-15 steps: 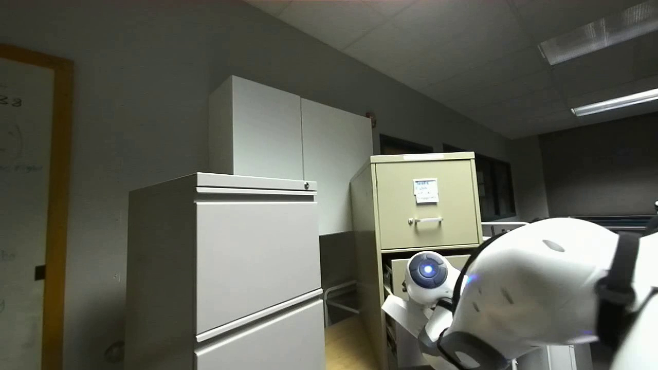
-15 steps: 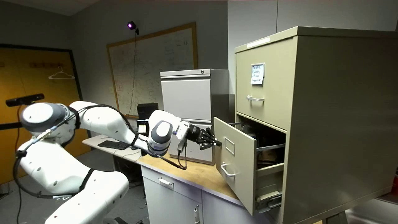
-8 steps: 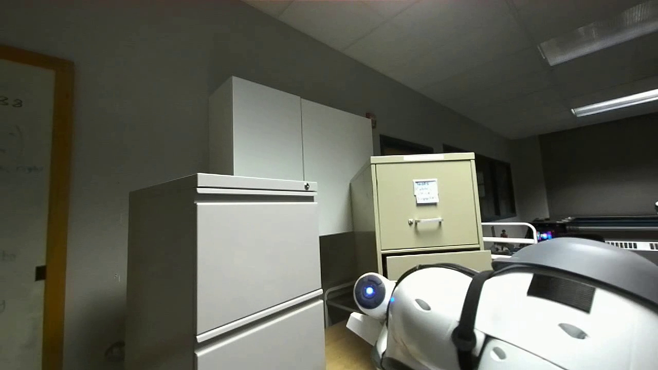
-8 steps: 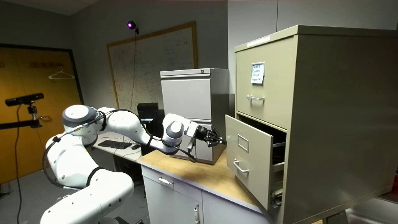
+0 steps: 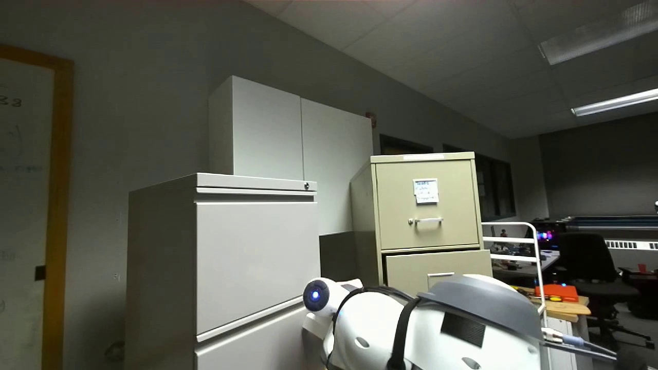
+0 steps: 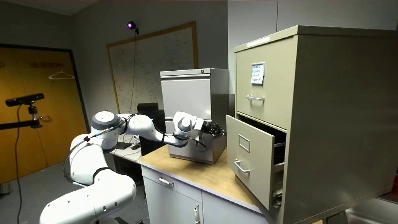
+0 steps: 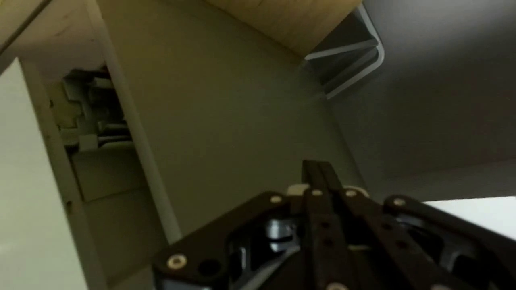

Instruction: Close the bottom drawer of the file cabinet to the right

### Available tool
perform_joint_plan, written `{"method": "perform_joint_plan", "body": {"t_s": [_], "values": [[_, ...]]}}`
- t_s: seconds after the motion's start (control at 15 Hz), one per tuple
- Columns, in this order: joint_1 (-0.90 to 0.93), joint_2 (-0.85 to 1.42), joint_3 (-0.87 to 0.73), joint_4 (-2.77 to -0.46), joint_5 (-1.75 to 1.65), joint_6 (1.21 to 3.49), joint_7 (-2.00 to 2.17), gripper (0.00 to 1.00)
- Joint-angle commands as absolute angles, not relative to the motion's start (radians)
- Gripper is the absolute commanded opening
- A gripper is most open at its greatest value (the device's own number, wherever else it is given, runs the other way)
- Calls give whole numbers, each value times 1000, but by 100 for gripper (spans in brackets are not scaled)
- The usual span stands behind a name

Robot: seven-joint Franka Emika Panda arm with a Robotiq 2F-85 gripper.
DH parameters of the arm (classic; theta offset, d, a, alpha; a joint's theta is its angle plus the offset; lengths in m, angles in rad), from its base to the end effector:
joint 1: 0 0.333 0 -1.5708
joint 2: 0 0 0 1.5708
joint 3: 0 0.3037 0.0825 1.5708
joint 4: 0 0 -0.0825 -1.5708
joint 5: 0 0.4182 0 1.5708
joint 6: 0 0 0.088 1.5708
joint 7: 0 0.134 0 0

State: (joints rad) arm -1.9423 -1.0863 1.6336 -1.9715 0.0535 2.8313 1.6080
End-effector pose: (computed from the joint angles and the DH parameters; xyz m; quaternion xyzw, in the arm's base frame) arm 0.6822 -0.0604 0.3896 0.6219 -0.5417 0.5432 0.1574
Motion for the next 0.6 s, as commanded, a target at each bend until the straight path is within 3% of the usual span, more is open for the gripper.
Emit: {"method": "perform_joint_plan", "body": {"t_s": [0.0, 0.53], "values": [[-2032, -1093, 1684, -1833, 119, 2795, 1556, 0], [-2049, -1036, 1733, -1803, 239, 2722, 1384, 0]]}}
